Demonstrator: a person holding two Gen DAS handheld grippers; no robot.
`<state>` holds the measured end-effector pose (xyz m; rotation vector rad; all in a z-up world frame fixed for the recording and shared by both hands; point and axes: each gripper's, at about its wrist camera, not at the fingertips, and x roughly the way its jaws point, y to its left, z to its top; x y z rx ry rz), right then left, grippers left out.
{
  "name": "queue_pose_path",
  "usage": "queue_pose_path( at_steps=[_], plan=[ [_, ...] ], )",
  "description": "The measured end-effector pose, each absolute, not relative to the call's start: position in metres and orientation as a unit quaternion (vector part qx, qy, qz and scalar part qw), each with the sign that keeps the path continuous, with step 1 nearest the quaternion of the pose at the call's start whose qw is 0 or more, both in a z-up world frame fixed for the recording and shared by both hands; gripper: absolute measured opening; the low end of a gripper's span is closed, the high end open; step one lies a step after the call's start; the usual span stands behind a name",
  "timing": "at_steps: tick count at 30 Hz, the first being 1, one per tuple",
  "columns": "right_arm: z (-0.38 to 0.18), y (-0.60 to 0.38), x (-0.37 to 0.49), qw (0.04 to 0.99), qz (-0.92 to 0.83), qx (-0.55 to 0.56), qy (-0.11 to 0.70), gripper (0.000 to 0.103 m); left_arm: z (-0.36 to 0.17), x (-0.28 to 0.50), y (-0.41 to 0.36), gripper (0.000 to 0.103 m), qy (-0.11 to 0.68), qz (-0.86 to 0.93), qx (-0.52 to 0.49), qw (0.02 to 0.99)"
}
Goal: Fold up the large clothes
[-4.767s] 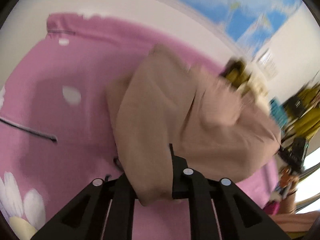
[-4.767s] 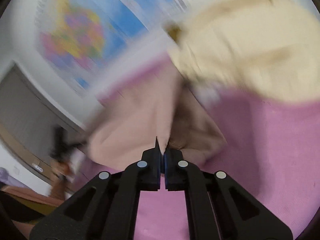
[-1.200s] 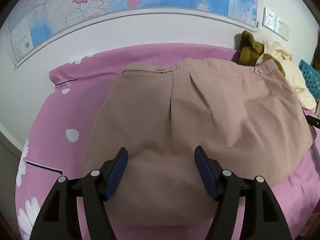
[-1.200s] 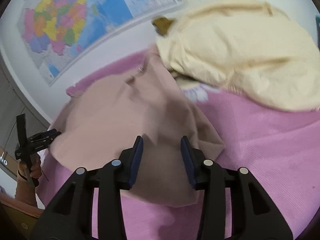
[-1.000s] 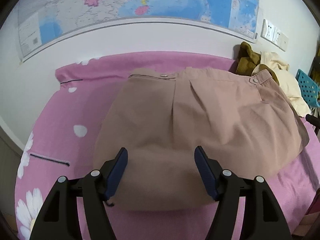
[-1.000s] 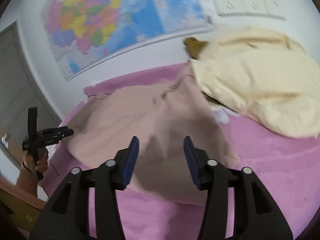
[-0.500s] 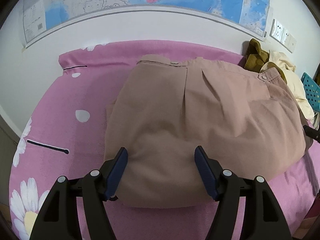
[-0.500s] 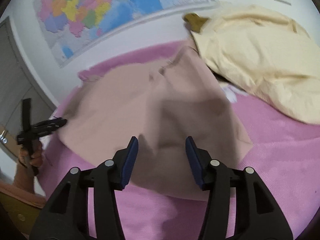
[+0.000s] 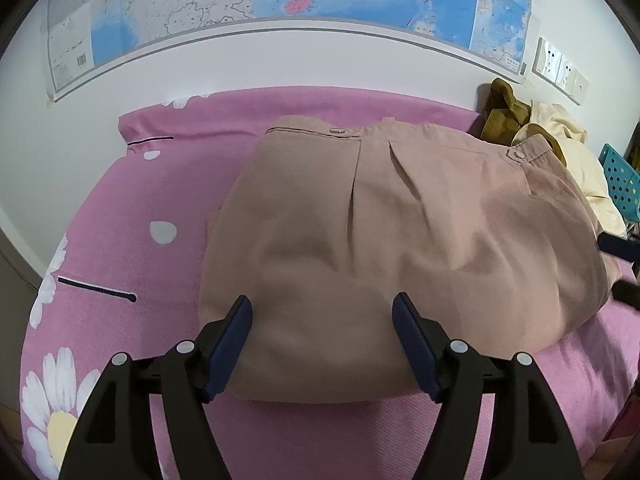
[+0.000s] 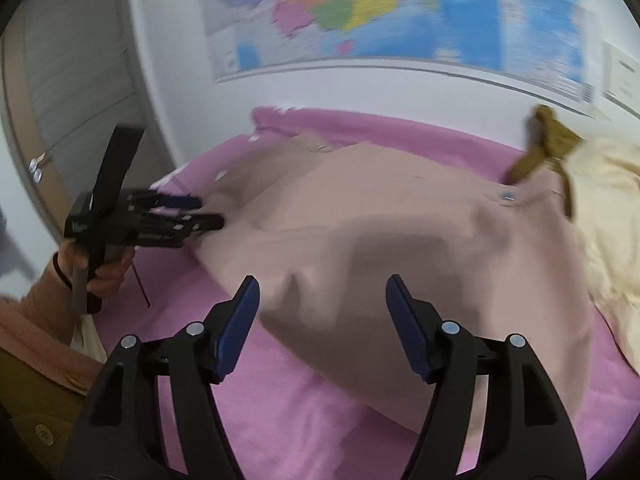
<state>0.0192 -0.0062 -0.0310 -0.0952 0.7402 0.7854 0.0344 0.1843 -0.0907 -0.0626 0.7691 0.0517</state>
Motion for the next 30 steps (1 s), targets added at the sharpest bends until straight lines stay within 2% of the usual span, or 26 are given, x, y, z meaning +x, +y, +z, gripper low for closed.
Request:
queue_pose_path(
  at_steps=[8, 14, 22, 24, 26, 28, 30],
  plan=[
    [-0.063, 0.048, 0.019, 0.832, 0.37, -0.141, 0.389, 0.066, -0.091, 0.031, 0.182, 0.073, 0.371, 0.023, -0.034, 0.928],
    [-0.054, 0.071, 0.01, 0.832, 0.38, -0.187, 0.359, 0.073, -0.085, 0.023, 0.191, 0.073, 0.365, 0.006, -0.065, 0.929],
    [-0.075, 0.11, 0.008, 0.815, 0.377, -0.284, 0.335, 0.071, -0.079, -0.004, 0.216, 0.073, 0.359, -0.033, -0.133, 0.923],
    [-0.08, 0.114, 0.012, 0.816, 0.374, -0.293, 0.331, 0.061, -0.082, -0.011, 0.22, 0.073, 0.363, -0.042, -0.148, 0.919],
    [-0.075, 0.108, 0.017, 0.816, 0.388, -0.264, 0.338, 0.035, -0.087, -0.015, 0.22, 0.073, 0.37, -0.061, -0.168, 0.912],
    [-0.064, 0.102, 0.025, 0.819, 0.395, -0.23, 0.347, 0.022, -0.096, -0.016, 0.218, 0.073, 0.379, -0.094, -0.193, 0.9],
    [-0.053, 0.095, 0.035, 0.827, 0.396, -0.186, 0.352, 0.018, -0.102, -0.012, 0.21, 0.073, 0.386, -0.117, -0.206, 0.891]
  ],
)
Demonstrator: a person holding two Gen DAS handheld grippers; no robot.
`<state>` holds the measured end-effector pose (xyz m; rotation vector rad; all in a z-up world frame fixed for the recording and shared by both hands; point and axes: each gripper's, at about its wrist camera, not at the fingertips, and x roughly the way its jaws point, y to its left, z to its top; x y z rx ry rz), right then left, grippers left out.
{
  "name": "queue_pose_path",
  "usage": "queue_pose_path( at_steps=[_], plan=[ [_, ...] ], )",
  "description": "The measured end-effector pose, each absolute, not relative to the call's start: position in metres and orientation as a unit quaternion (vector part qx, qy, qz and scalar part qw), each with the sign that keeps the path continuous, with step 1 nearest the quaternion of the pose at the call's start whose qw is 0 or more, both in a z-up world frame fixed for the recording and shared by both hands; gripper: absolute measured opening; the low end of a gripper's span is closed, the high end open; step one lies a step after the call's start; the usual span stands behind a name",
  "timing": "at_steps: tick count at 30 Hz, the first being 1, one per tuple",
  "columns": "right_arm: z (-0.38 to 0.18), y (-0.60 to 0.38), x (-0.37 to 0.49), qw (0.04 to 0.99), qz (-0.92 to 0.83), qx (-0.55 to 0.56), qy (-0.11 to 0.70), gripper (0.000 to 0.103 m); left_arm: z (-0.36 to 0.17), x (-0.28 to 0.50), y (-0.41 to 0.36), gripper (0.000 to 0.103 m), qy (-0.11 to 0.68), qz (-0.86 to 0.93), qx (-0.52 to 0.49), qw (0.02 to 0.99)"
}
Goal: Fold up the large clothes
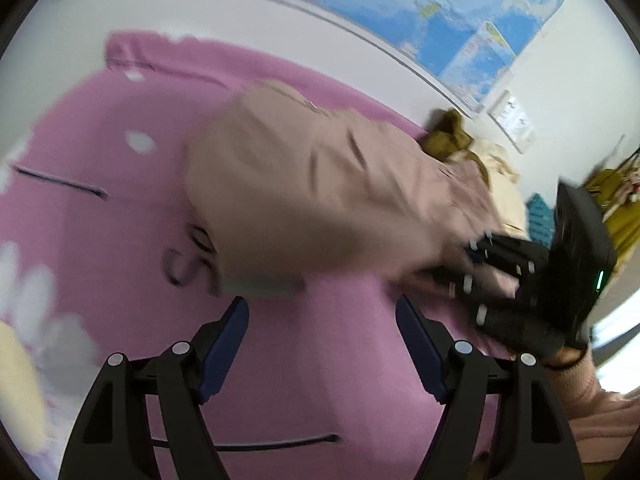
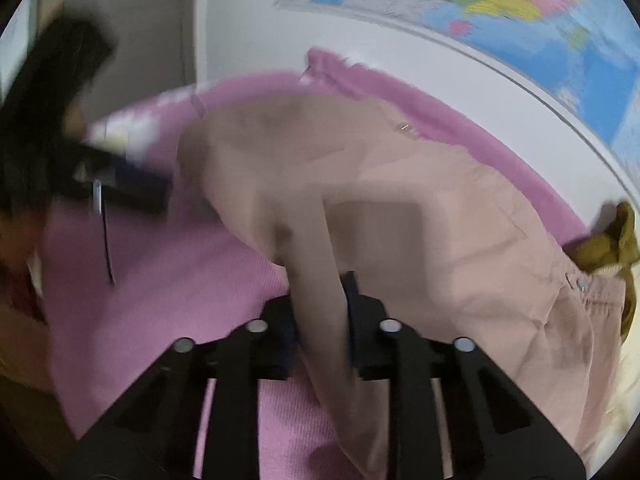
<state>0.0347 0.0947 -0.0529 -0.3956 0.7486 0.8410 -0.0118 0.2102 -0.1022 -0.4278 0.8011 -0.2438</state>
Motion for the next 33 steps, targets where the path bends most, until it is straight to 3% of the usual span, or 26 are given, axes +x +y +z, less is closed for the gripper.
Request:
queue_pose_path(
  at_steps=[6, 10, 16, 18, 20, 21, 24, 26, 28, 33],
  plan=[
    [-0.048, 0.091, 0.041, 0.826, 0.4, -0.151, 0.368, 0.018, -0.113, 0.023, 0.194, 0.074, 0.383, -0.169, -0.265, 0.868],
    [-0.051, 0.091, 0.037, 0.825, 0.399, -0.142, 0.374, 0.022, -0.115, 0.04, 0.214, 0.081, 0.358, -0.163, -0.338, 0.855],
    [-0.046, 0.056, 0.027, 0.814, 0.416, -0.043, 0.402, 0.038, -0.114, 0.059, 0.232, 0.081, 0.346, -0.151, -0.39, 0.84],
    [-0.043, 0.025, 0.02, 0.802, 0.431, 0.026, 0.413, 0.047, -0.111, 0.069, 0.226, 0.081, 0.359, -0.144, -0.372, 0.844],
    [-0.047, -0.015, 0.012, 0.781, 0.436, 0.115, 0.432, 0.064, -0.108, 0.077, 0.222, 0.081, 0.371, -0.136, -0.343, 0.852],
    [-0.049, -0.029, 0.01, 0.775, 0.431, 0.144, 0.44, 0.065, -0.106, 0.081, 0.218, 0.08, 0.374, -0.129, -0.33, 0.857],
    [-0.071, -0.081, -0.003, 0.754, 0.39, 0.239, 0.471, 0.071, -0.104, 0.088, 0.213, 0.061, 0.384, -0.1, -0.297, 0.869],
    [-0.091, -0.112, -0.011, 0.747, 0.34, 0.287, 0.494, 0.072, -0.104, 0.091, 0.212, 0.042, 0.387, -0.079, -0.282, 0.874],
    [-0.099, -0.129, -0.016, 0.755, 0.305, 0.307, 0.493, 0.07, -0.106, 0.092, 0.216, 0.033, 0.389, -0.071, -0.285, 0.873],
    [-0.1, -0.142, -0.004, 0.782, 0.25, 0.347, 0.453, 0.072, -0.109, 0.091, 0.217, 0.033, 0.391, -0.077, -0.288, 0.871]
  ],
)
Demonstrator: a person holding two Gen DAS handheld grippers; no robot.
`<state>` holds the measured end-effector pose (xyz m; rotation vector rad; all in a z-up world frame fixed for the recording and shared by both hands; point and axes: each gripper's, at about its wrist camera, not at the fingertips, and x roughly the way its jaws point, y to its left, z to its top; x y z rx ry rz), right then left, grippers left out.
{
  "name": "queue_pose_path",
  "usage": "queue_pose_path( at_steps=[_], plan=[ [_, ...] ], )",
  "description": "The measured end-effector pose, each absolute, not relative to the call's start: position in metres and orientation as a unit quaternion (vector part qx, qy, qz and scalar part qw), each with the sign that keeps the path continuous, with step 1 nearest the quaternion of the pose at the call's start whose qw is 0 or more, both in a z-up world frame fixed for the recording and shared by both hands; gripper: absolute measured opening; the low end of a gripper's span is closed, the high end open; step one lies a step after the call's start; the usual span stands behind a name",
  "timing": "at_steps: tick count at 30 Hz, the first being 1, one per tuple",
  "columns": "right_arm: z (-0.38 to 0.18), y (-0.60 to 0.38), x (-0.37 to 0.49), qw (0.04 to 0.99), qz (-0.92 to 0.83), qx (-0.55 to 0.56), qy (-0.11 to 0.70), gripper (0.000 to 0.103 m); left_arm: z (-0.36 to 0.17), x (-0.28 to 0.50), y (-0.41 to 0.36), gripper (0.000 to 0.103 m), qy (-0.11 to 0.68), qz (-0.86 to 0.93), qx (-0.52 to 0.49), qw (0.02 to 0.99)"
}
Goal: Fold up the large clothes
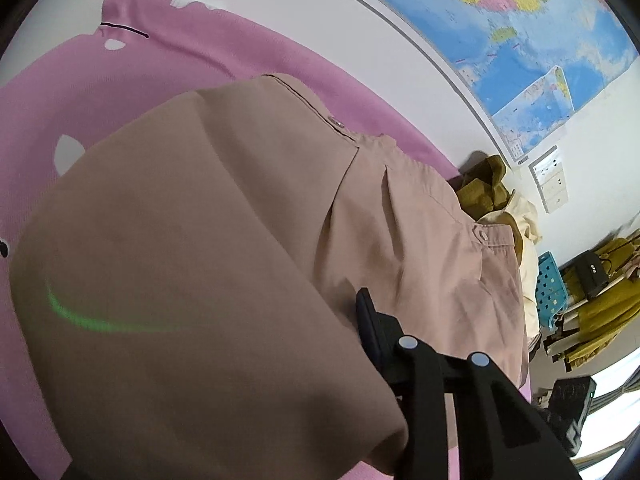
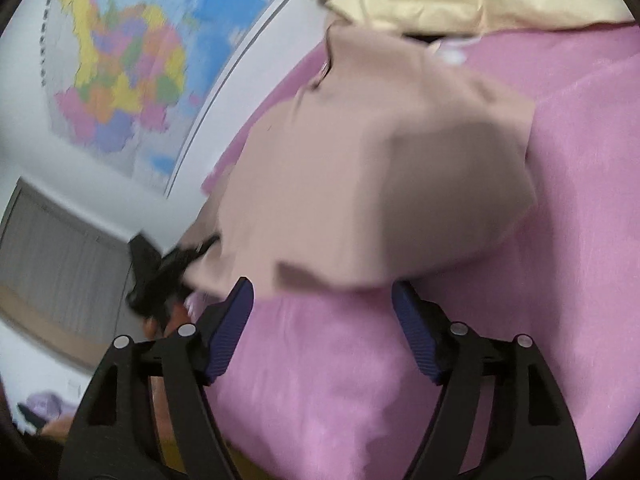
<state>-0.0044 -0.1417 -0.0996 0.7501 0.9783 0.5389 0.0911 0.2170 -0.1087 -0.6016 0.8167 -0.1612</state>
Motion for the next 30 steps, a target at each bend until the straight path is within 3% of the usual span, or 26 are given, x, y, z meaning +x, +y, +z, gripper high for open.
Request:
queue_pose_path(
  at_steps=[9, 11, 13, 15, 16, 17, 18, 19, 20, 23, 26, 30],
  plan=[
    [-0.099, -0.102, 0.044, 0.836, 0.188, 0.32, 0.404, 0.083, -0.105, 0.095, 0.212, 0.051, 0.387, -0.088, -0.272, 0.877],
    [-0.101, -0.101, 0.054, 0.835, 0.188, 0.326, 0.401, 0.083, -0.104, 0.098, 0.209, 0.07, 0.384, -0.104, -0.272, 0.876],
    [-0.101, -0.098, 0.067, 0.827, 0.197, 0.337, 0.404, 0.083, -0.102, 0.102, 0.204, 0.082, 0.383, -0.119, -0.264, 0.877],
    [-0.103, -0.099, 0.076, 0.822, 0.208, 0.345, 0.403, 0.076, -0.101, 0.106, 0.197, 0.087, 0.385, -0.117, -0.247, 0.882],
    [-0.104, -0.098, 0.081, 0.82, 0.206, 0.346, 0.407, 0.062, -0.101, 0.107, 0.194, 0.087, 0.386, -0.115, -0.239, 0.883],
    [-0.109, -0.099, 0.087, 0.814, 0.207, 0.349, 0.415, 0.048, -0.1, 0.11, 0.192, 0.086, 0.389, -0.11, -0.232, 0.885],
    [-0.111, -0.099, 0.09, 0.81, 0.211, 0.352, 0.418, 0.041, -0.1, 0.113, 0.193, 0.084, 0.392, -0.103, -0.233, 0.884],
    [-0.116, -0.102, 0.094, 0.803, 0.217, 0.359, 0.422, 0.029, -0.099, 0.115, 0.193, 0.07, 0.398, -0.09, -0.226, 0.884],
    [-0.118, -0.102, 0.096, 0.799, 0.223, 0.363, 0.425, 0.023, -0.099, 0.118, 0.194, 0.048, 0.405, -0.076, -0.217, 0.885],
    [-0.114, -0.1, 0.097, 0.805, 0.234, 0.35, 0.418, 0.018, -0.1, 0.123, 0.206, 0.025, 0.417, -0.059, -0.238, 0.875],
    [-0.097, -0.093, 0.101, 0.809, 0.256, 0.34, 0.406, 0.015, -0.091, 0.122, 0.211, 0.014, 0.403, -0.058, -0.236, 0.882],
    [-0.054, -0.077, 0.112, 0.829, 0.285, 0.307, 0.371, 0.014, -0.057, 0.123, 0.222, 0.012, 0.369, -0.062, -0.223, 0.9]
  ],
)
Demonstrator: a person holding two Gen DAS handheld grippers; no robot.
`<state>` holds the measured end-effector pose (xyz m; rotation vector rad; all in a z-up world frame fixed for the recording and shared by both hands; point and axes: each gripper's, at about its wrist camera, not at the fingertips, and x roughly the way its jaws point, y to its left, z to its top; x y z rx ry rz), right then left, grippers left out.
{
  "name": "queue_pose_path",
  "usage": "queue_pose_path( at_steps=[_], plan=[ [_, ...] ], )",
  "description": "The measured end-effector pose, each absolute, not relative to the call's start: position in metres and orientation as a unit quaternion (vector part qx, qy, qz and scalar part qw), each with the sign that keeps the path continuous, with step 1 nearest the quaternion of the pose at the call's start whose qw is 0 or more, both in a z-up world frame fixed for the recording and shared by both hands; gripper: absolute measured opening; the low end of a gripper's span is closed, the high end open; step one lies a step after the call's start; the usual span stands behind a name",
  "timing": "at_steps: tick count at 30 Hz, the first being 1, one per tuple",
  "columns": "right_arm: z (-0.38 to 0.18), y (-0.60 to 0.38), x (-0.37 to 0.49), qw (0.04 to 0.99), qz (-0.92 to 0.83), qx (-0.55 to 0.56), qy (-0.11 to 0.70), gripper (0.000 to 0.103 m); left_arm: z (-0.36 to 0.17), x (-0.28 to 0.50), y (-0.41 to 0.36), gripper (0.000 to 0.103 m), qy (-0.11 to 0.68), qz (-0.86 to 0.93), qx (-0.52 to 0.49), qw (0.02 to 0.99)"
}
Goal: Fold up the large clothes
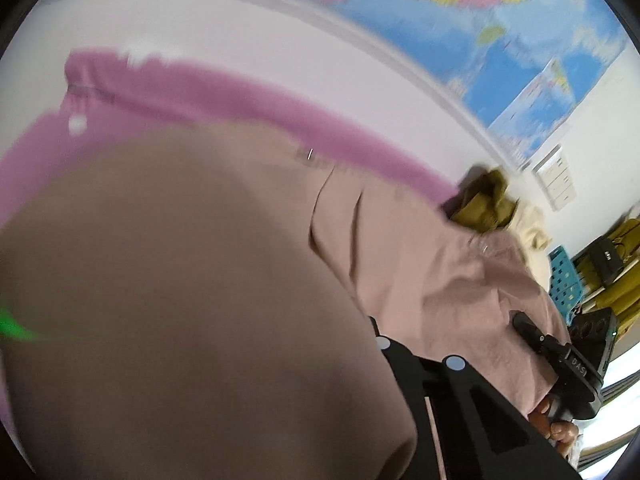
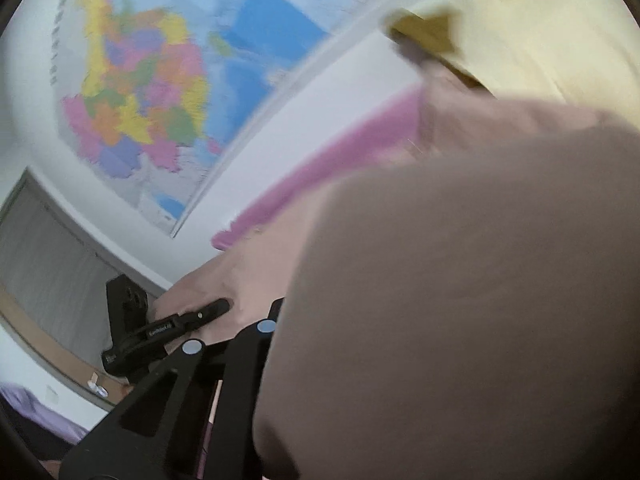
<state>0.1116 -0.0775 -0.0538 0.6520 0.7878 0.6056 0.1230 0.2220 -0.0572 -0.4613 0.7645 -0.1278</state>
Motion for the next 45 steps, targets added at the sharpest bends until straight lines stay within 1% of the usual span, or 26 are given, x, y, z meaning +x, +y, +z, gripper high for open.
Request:
queue_pose_path(
  at_steps=[4, 9, 13, 16, 18, 19, 21, 22, 23, 24, 25, 27, 28, 29, 30, 33, 35, 37, 39, 40, 41, 42, 43, 44, 45],
  plan=[
    [-0.003, -0.048, 0.137, 0.844, 0.32, 0.268, 0.337, 0.014, -0.013, 0.13, 0.246, 0.011, 0.33, -0.043, -0.198, 0.922],
    [0.057, 0.009, 0.186, 0.852, 0.367, 0.246, 0.281, 0.014, 0.05, 0.14, 0.301, 0.011, 0.271, 0.025, -0.16, 0.949],
    [0.076, 0.077, 0.21, 0.843, 0.418, 0.233, 0.246, 0.014, 0.078, 0.138, 0.361, 0.011, 0.22, 0.087, -0.156, 0.959],
    [0.058, 0.13, 0.218, 0.833, 0.446, 0.208, 0.253, 0.014, 0.065, 0.138, 0.41, 0.012, 0.218, 0.13, -0.171, 0.952],
    [0.018, 0.17, 0.225, 0.806, 0.461, 0.201, 0.311, 0.014, 0.027, 0.144, 0.449, 0.013, 0.247, 0.176, -0.175, 0.937],
    [-0.011, 0.193, 0.228, 0.79, 0.461, 0.19, 0.357, 0.015, 0.004, 0.148, 0.465, 0.013, 0.275, 0.195, -0.182, 0.924],
    [-0.051, 0.219, 0.228, 0.769, 0.457, 0.165, 0.416, 0.017, -0.043, 0.15, 0.49, 0.013, 0.328, 0.22, -0.198, 0.897],
    [-0.068, 0.226, 0.226, 0.757, 0.457, 0.158, 0.439, 0.021, -0.071, 0.148, 0.506, 0.013, 0.357, 0.221, -0.222, 0.88],
    [-0.079, 0.226, 0.222, 0.752, 0.457, 0.164, 0.446, 0.031, -0.082, 0.144, 0.511, 0.017, 0.359, 0.215, -0.235, 0.877],
    [-0.085, 0.222, 0.22, 0.748, 0.456, 0.173, 0.451, 0.036, -0.087, 0.136, 0.514, 0.02, 0.341, 0.215, -0.241, 0.883],
    [-0.088, 0.214, 0.22, 0.739, 0.457, 0.185, 0.46, 0.044, -0.087, 0.131, 0.515, 0.021, 0.337, 0.214, -0.243, 0.884],
    [-0.087, 0.199, 0.218, 0.733, 0.462, 0.196, 0.46, 0.045, -0.084, 0.127, 0.515, 0.021, 0.338, 0.21, -0.242, 0.885],
    [-0.086, 0.189, 0.216, 0.729, 0.466, 0.2, 0.46, 0.051, -0.082, 0.126, 0.516, 0.021, 0.339, 0.211, -0.238, 0.885],
    [-0.087, 0.181, 0.216, 0.729, 0.463, 0.202, 0.462, 0.06, -0.082, 0.126, 0.516, 0.021, 0.34, 0.209, -0.238, 0.886],
    [-0.087, 0.173, 0.219, 0.73, 0.455, 0.209, 0.465, 0.06, -0.081, 0.125, 0.517, 0.021, 0.34, 0.209, -0.233, 0.887],
    [-0.101, 0.139, 0.22, 0.711, 0.448, 0.262, 0.474, 0.054, -0.08, 0.119, 0.523, 0.019, 0.34, 0.205, -0.234, 0.887],
    [-0.105, 0.133, 0.22, 0.701, 0.453, 0.283, 0.472, 0.034, -0.075, 0.117, 0.528, 0.017, 0.332, 0.209, -0.243, 0.887],
    [-0.107, 0.139, 0.213, 0.711, 0.458, 0.256, 0.468, 0.028, -0.071, 0.114, 0.537, 0.017, 0.321, 0.217, -0.254, 0.886],
    [-0.118, 0.157, 0.213, 0.686, 0.47, 0.242, 0.5, 0.027, -0.075, 0.117, 0.541, 0.017, 0.328, 0.235, -0.263, 0.876],
    [-0.122, 0.163, 0.213, 0.681, 0.47, 0.219, 0.517, 0.023, -0.079, 0.118, 0.542, 0.018, 0.334, 0.237, -0.265, 0.873],
    [-0.12, 0.165, 0.209, 0.693, 0.471, 0.192, 0.511, 0.031, -0.083, 0.116, 0.541, 0.02, 0.339, 0.239, -0.267, 0.87],
    [-0.116, 0.161, 0.206, 0.697, 0.475, 0.181, 0.506, 0.036, -0.083, 0.114, 0.537, 0.022, 0.341, 0.244, -0.257, 0.871],
    [-0.113, 0.157, 0.206, 0.696, 0.477, 0.179, 0.506, 0.043, -0.082, 0.111, 0.534, 0.029, 0.342, 0.249, -0.246, 0.872],
    [-0.109, 0.151, 0.207, 0.694, 0.478, 0.18, 0.507, 0.053, -0.078, 0.108, 0.528, 0.033, 0.342, 0.253, -0.232, 0.875],
    [-0.105, 0.143, 0.21, 0.697, 0.474, 0.183, 0.505, 0.055, -0.075, 0.105, 0.523, 0.033, 0.343, 0.249, -0.225, 0.877]
  ],
)
